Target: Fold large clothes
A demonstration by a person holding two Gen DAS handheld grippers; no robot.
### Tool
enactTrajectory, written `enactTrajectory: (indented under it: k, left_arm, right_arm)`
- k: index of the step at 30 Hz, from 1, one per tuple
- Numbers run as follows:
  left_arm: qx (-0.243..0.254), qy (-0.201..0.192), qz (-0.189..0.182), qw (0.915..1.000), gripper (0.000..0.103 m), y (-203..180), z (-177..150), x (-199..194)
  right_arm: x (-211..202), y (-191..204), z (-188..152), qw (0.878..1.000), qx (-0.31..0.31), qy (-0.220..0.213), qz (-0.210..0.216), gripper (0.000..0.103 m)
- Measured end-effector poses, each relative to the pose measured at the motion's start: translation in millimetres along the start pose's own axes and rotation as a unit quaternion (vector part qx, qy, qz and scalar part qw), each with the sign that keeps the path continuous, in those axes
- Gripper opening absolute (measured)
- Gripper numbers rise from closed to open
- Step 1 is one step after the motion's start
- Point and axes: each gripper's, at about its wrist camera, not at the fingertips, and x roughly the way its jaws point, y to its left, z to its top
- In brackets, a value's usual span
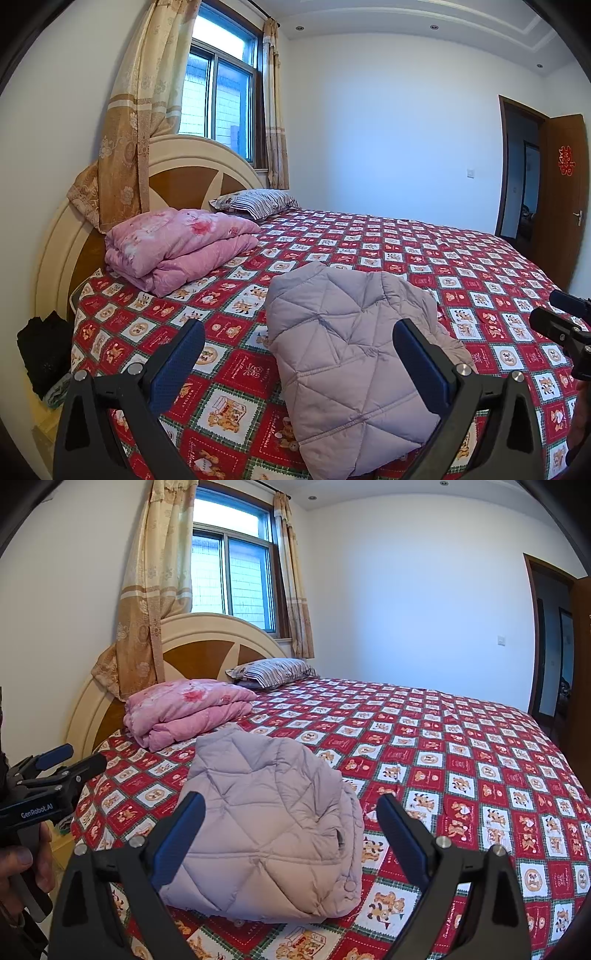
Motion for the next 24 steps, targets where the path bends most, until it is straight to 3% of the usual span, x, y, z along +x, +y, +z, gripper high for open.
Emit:
enactTrajectory:
  k: [24]
  left_arm:
    - [0.007,0.002,0.001,1.0000,0.102,-4.6,-3.4,3.4]
  right_arm:
    - [-2.3,-0.2,-1.1,1.000,0.001,-0.001,0.001,0.096]
